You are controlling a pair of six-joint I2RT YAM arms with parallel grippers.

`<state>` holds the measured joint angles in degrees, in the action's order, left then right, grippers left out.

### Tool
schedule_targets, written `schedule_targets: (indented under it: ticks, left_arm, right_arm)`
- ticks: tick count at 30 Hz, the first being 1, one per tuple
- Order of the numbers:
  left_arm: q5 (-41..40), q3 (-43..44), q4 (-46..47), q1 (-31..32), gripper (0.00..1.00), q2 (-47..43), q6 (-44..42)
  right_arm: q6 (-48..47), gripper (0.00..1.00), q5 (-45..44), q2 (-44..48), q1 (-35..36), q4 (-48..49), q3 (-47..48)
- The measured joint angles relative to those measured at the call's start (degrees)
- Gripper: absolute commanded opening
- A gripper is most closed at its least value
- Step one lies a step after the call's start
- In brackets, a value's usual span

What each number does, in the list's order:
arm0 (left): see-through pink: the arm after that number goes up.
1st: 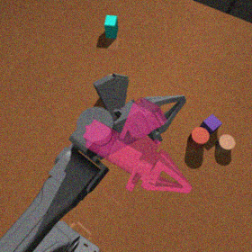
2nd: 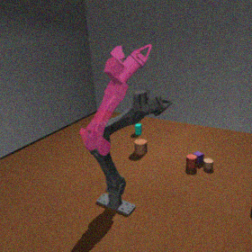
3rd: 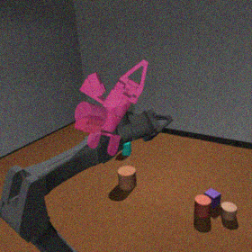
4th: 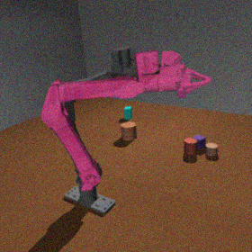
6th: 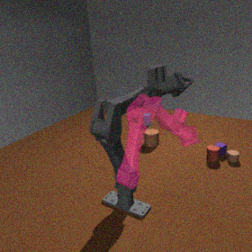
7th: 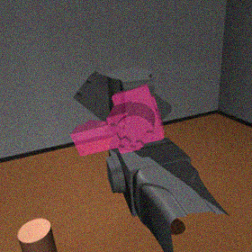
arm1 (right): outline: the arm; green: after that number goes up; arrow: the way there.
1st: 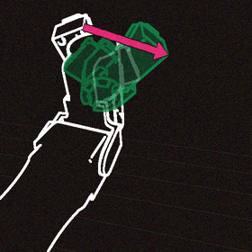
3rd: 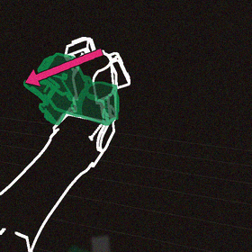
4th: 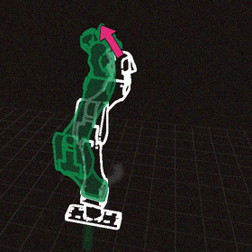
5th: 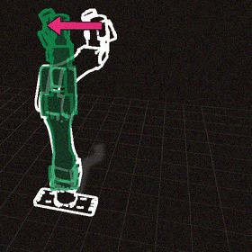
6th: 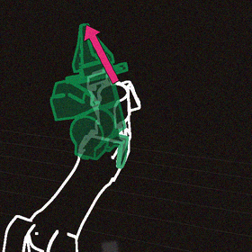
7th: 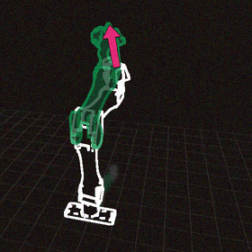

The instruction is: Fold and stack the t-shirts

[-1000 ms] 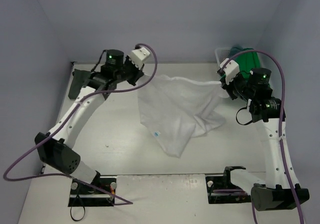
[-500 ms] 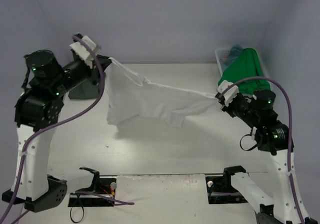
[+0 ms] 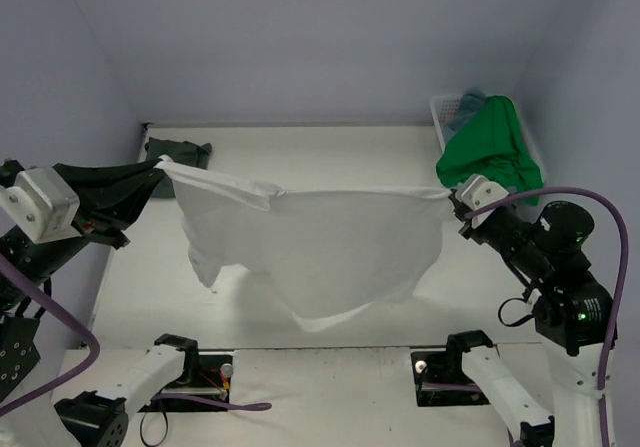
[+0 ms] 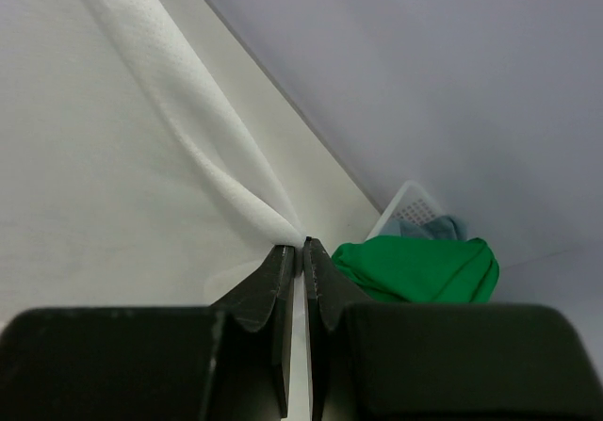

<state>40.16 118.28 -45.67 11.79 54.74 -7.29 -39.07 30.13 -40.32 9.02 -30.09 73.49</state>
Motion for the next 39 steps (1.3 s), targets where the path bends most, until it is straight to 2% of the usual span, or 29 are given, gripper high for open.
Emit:
schedule_targets:
  ticks: [5,12,18,25,29,33,36,39]
  left_arm:
    - [0.81,-1.11,0.26,-0.37,0.0,-0.33,0.7]
    - [-1.75,-12.72,3.13,-0.52,0.0,3.41,-2.56]
    - [-8.76,-21.81,10.21,-0.63,0.0,14.88,-7.56]
    - [-17.59,-23.06,18.25,-2.56,0.0,36.65,-8.9]
    - [-20.55,-17.4,18.56,-2.89,0.0,43.93,-7.5]
    - [-22.51,-3.19,17.68,-2.89,0.0,47.69,-5.18]
    - [-23.61,7.43,18.25,-2.86,0.0,47.28,-2.97]
    - [-23.71,10.82,19.89,-2.86,0.0,42.14,-0.81]
  right_arm:
    - [-1.46,0.0,-0.02,-1.31,0.04,1.55,-2.99]
    - [-2.84,0.0,-0.98,-11.93,0.02,7.19,-9.57]
    - [-3.67,0.0,-2.71,-23.3,0.04,13.81,-12.44]
    - [-3.32,0.0,-5.64,-37.05,0.02,23.21,-11.23]
    - [-1.77,0.0,-7.65,-39.85,0.04,25.64,-8.15]
    - [0.59,0.0,-10.84,-39.19,0.09,29.29,-3.76]
    - [2.69,0.0,-13.07,-35.74,0.09,32.44,-2.49]
    - [4.09,0.0,-13.9,-29.05,0.13,33.64,-2.43]
